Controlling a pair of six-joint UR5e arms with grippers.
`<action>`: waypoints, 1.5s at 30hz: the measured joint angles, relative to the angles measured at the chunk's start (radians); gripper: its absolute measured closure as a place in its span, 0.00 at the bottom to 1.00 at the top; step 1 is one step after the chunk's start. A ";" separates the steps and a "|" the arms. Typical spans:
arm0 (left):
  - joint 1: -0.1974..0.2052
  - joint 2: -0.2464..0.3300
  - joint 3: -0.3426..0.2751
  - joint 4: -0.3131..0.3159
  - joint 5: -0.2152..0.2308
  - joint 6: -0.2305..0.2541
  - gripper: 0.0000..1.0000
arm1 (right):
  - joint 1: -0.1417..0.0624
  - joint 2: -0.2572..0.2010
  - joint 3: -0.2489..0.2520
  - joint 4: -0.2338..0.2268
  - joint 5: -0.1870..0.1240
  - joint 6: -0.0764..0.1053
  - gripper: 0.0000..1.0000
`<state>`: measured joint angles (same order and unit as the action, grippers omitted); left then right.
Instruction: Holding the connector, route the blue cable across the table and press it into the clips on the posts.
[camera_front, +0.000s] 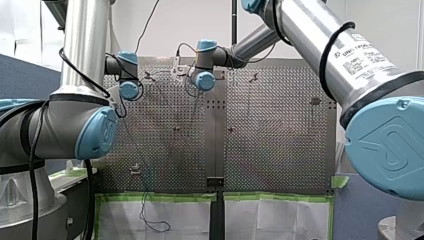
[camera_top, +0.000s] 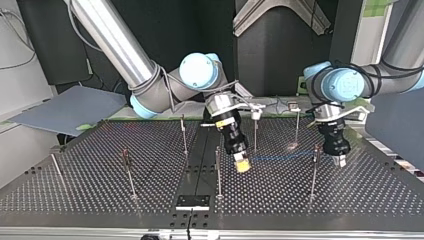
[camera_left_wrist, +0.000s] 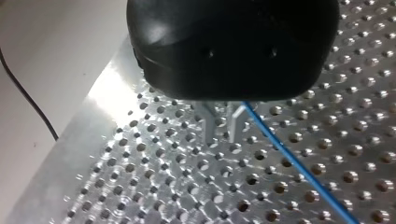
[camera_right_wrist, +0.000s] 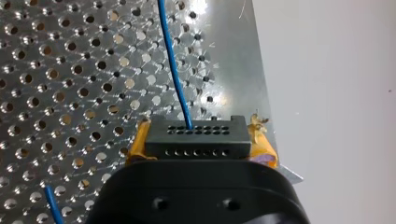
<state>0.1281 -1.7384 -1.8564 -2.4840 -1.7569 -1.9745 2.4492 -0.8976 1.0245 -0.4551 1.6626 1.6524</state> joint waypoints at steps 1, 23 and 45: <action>-0.001 0.000 -0.001 -0.006 -0.001 -0.001 0.18 | 0.000 0.001 0.000 0.002 0.003 0.000 1.00; -0.018 0.079 -0.035 -0.195 0.000 -0.024 0.00 | -0.002 0.059 0.000 0.007 0.010 0.000 1.00; -0.046 0.263 -0.145 -0.361 0.043 0.033 0.00 | -0.002 0.067 0.001 0.023 0.026 0.002 1.00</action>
<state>0.0821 -1.4756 -2.0010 -2.8446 -1.7141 -1.9419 2.4476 -0.8309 1.0252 -0.4326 1.6887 1.6540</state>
